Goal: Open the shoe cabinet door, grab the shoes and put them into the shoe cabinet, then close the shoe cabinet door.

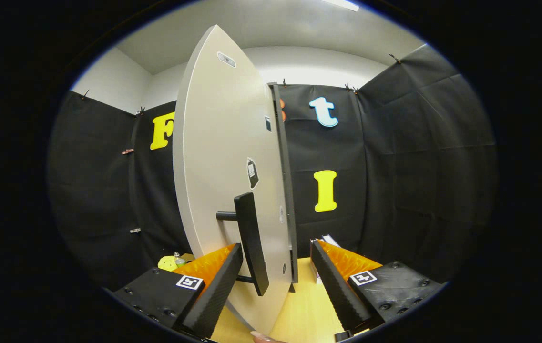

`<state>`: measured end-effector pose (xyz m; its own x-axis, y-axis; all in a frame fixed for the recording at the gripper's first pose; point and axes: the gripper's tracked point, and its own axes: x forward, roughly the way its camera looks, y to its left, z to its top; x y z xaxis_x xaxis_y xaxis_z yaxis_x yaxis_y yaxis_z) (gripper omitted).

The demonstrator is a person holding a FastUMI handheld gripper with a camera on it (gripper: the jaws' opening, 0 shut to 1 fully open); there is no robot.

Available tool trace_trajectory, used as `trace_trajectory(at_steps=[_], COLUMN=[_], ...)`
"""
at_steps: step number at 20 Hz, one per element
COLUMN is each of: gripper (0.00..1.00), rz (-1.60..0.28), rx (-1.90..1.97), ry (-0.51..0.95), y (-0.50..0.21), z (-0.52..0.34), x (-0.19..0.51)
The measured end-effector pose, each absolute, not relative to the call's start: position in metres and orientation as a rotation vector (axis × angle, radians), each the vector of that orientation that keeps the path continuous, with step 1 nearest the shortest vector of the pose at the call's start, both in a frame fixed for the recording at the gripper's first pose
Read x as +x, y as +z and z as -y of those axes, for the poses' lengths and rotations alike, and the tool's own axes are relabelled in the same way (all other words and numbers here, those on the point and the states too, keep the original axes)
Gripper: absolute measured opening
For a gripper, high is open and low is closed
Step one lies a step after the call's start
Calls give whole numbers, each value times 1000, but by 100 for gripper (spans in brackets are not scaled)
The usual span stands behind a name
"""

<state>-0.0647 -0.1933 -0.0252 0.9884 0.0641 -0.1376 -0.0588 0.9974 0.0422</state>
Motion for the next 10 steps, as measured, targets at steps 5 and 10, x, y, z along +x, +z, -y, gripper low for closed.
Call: trace_trajectory(at_steps=[5, 10], gripper=[96, 96], rz=[-128, -119], rx=[66, 63], ry=[49, 65], y=[-24, -39], z=[157, 106], x=[-44, -30])
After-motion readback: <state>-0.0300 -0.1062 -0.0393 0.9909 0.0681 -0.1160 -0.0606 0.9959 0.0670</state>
